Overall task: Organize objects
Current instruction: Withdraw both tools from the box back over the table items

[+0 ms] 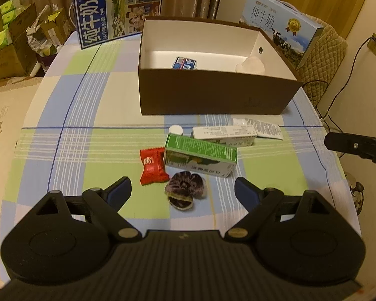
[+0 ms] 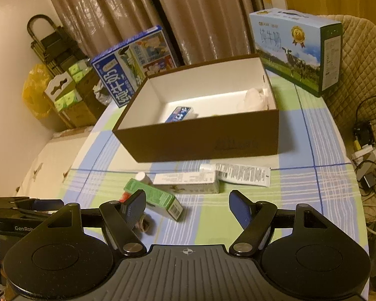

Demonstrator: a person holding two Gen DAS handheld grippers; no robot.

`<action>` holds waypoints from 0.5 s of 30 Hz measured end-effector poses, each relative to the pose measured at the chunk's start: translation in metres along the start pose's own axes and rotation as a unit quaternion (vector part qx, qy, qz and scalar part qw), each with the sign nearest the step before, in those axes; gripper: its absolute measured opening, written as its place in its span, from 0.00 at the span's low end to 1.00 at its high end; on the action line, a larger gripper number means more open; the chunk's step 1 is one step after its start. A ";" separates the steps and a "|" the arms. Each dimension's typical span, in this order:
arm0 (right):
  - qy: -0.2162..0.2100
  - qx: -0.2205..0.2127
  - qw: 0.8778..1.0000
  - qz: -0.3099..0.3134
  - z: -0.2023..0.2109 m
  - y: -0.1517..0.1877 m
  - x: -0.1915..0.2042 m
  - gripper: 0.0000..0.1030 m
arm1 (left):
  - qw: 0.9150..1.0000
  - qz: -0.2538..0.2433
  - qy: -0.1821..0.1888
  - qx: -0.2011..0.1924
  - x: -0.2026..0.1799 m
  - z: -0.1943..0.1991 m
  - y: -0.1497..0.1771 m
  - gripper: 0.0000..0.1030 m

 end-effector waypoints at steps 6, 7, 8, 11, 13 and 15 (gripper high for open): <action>-0.007 0.013 1.000 0.004 -0.009 0.006 0.002 0.69 | 1.000 0.009 -0.004 0.014 0.002 -0.006 0.010 0.84; -0.008 0.014 1.000 0.004 -0.010 0.006 0.003 0.69 | 1.000 0.010 -0.007 0.015 0.002 -0.006 0.012 0.84; -0.009 0.016 1.000 0.004 -0.011 0.007 0.004 0.69 | 1.000 0.011 -0.009 0.016 0.002 -0.006 0.013 0.84; -0.013 0.022 1.000 0.008 -0.015 0.009 0.005 0.69 | 1.000 0.012 -0.011 0.020 0.001 -0.008 0.018 0.84; -0.013 0.025 1.000 0.009 -0.018 0.010 0.006 0.69 | 1.000 0.014 -0.012 0.024 0.002 -0.009 0.021 0.84; -0.015 0.028 0.999 0.009 -0.021 0.010 0.006 0.69 | 0.999 0.017 -0.015 0.025 0.004 -0.009 0.023 0.84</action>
Point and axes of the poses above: each gripper's, at about its wrist camera, not at the fingertips, and z roughly against the way its jaws point, x to its left, y to its underside, the point moved 6 cm from there along -z, roughly the way its jaws point, and after that the axes turned 10 degrees about x, right-handed, at the moved point
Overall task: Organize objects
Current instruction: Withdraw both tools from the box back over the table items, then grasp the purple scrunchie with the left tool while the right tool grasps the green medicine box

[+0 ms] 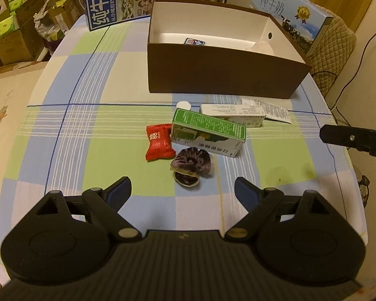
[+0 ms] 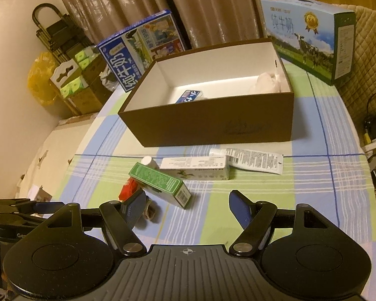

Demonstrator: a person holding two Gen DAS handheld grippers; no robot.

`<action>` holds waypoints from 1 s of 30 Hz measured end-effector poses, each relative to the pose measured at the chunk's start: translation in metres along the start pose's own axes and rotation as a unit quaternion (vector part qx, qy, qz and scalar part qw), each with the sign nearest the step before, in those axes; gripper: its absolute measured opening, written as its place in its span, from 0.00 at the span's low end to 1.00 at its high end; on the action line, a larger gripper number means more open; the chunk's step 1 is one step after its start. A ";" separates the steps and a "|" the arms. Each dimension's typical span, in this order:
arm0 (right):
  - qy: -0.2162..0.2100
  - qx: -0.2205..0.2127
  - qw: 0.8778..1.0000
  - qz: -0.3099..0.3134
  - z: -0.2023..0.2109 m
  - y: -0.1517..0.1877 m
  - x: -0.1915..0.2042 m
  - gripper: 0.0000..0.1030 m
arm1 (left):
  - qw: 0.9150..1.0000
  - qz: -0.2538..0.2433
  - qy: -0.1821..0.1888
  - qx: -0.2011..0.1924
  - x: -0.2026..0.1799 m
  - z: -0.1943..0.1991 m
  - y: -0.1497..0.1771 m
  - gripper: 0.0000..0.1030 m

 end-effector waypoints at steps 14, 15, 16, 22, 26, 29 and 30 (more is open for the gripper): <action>0.014 0.027 0.999 0.014 -0.022 0.003 -0.002 0.69 | 1.000 0.007 -0.002 0.007 0.004 -0.009 -0.001 0.84; 0.015 0.028 0.999 0.013 -0.023 0.003 -0.003 0.69 | 1.000 0.007 -0.001 0.009 0.004 -0.011 -0.001 0.84; 0.016 0.028 0.999 0.011 -0.023 0.003 -0.004 0.69 | 1.000 0.007 -0.001 0.011 0.005 -0.013 -0.001 0.84; 0.023 0.036 0.999 -0.003 -0.026 0.002 -0.014 0.69 | 1.000 0.010 0.007 0.020 0.004 -0.027 -0.004 0.84; 0.029 0.041 0.999 -0.012 -0.027 0.003 -0.022 0.69 | 1.000 0.004 0.011 0.025 -0.001 -0.037 -0.008 0.84; 0.035 0.042 0.998 -0.020 -0.026 0.003 -0.028 0.69 | 1.000 -0.002 0.011 0.028 -0.006 -0.044 -0.012 0.84; 0.037 0.042 0.998 -0.023 -0.026 0.003 -0.031 0.69 | 1.000 -0.004 0.011 0.028 -0.007 -0.046 -0.013 0.84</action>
Point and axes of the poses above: each gripper's, at about its wrist camera, not at the fingertips, and z roughly against the way its jaws point, x to its left, y to its underside, the point moved 6 cm from there along -z, roughly the way its jaws point, and after that the axes turned 10 degrees about x, right-handed, at the moved point
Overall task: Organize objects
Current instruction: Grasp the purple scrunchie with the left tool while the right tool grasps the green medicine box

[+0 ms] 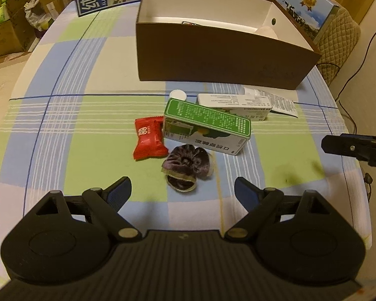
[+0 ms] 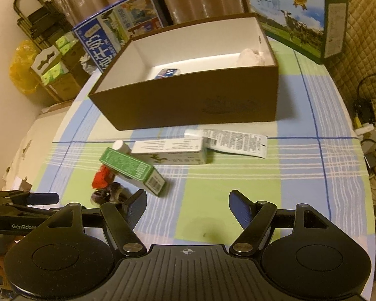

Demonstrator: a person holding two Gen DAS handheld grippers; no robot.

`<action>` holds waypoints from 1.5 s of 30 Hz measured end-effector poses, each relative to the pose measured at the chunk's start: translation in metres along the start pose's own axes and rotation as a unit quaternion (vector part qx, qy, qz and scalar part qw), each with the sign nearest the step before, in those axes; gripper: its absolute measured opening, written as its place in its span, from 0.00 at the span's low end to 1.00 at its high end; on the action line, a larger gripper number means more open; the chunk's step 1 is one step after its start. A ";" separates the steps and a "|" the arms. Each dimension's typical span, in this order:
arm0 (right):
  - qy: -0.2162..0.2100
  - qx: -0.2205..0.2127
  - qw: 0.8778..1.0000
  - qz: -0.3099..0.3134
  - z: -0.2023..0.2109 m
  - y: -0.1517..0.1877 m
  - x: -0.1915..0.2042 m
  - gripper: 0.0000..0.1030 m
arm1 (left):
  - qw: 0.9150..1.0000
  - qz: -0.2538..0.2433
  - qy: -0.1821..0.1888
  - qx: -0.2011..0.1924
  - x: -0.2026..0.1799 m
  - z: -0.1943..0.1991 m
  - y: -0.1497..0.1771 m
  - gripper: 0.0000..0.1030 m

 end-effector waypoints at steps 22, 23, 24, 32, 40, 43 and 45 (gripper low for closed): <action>0.023 0.010 0.999 -0.044 -0.008 -0.004 -0.029 0.69 | 1.000 0.018 0.018 0.017 0.000 -0.043 -0.020 0.84; 0.023 0.011 0.999 -0.046 -0.008 -0.003 -0.029 0.69 | 0.999 0.020 0.018 0.018 0.000 -0.046 -0.021 0.84; 0.022 0.012 0.999 -0.047 -0.009 -0.003 -0.029 0.69 | 0.999 0.022 0.017 0.019 0.001 -0.049 -0.022 0.84; 0.024 0.016 0.998 -0.052 -0.009 -0.002 -0.031 0.69 | 1.000 0.019 0.005 0.021 -0.002 -0.070 -0.029 0.82; 0.026 0.016 0.998 -0.050 -0.009 -0.005 -0.031 0.69 | 0.999 0.011 -0.011 0.029 0.000 -0.085 -0.031 0.64; 0.022 0.018 0.999 -0.046 -0.010 -0.005 -0.028 0.69 | 1.000 0.007 -0.007 0.027 0.002 -0.085 -0.029 0.41; 0.016 0.016 0.999 -0.042 -0.011 -0.006 -0.025 0.69 | 1.000 0.009 -0.002 0.021 0.004 -0.082 -0.028 0.33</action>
Point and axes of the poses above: each gripper's, at about its wrist camera, not at the fingertips, and z roughly against the way its jaws point, x to its left, y to its underside, the point moved 6 cm from there along -z, roughly the way its jaws point, and after that the axes turned 10 degrees about x, right-handed, at the moved point
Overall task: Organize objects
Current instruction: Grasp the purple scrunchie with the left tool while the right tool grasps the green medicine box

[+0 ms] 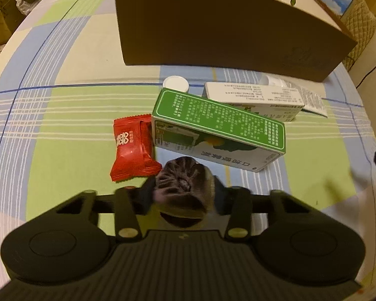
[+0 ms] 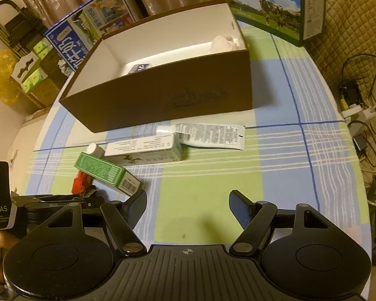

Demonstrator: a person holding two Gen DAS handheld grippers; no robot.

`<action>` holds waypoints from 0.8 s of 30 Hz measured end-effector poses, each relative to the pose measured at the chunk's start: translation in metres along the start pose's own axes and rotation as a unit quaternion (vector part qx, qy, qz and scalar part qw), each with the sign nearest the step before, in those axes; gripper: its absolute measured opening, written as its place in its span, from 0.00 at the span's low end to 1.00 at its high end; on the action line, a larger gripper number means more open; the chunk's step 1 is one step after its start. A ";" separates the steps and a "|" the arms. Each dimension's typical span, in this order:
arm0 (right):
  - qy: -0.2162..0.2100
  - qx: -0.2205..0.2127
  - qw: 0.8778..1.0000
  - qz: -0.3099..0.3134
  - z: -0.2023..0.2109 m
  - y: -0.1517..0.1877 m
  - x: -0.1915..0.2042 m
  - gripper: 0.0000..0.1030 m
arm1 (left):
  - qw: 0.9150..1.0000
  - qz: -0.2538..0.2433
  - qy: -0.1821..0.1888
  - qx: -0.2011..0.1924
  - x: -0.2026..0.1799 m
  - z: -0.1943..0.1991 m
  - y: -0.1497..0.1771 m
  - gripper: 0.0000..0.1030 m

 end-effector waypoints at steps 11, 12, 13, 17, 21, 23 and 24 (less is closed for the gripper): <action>-0.053 -0.013 0.995 0.082 -0.020 -0.008 0.046 0.69 | 0.999 0.017 -0.014 -0.029 0.031 0.041 0.013 0.24; -0.056 -0.013 0.994 0.091 -0.024 -0.009 0.050 0.69 | 0.999 0.026 -0.021 -0.033 0.036 0.044 0.013 0.24; -0.059 -0.013 0.992 0.106 -0.029 -0.010 0.058 0.69 | 0.998 0.035 -0.027 -0.037 0.042 0.047 0.015 0.24; -0.060 -0.016 0.983 0.173 -0.050 -0.017 0.081 0.69 | 0.996 0.074 -0.042 -0.040 0.068 0.055 0.021 0.25; -0.055 -0.018 0.972 0.228 -0.073 -0.020 0.097 0.68 | 0.993 0.100 -0.054 -0.045 0.092 0.066 0.030 0.25; -0.055 -0.014 0.966 0.251 -0.083 -0.020 0.104 0.68 | 0.991 0.114 -0.059 -0.046 0.101 0.069 0.034 0.25; -0.054 -0.013 0.964 0.261 -0.088 -0.019 0.106 0.68 | 0.990 0.119 -0.060 -0.047 0.105 0.070 0.037 0.25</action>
Point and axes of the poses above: each gripper's, at about its wrist camera, not at the fingertips, and z roughly against the way its jaws point, x to its left, y to its underside, the point moved 6 cm from there along -z, roughly the way its jaws point, and after that the axes turned 10 degrees about x, right-handed, at the moved point
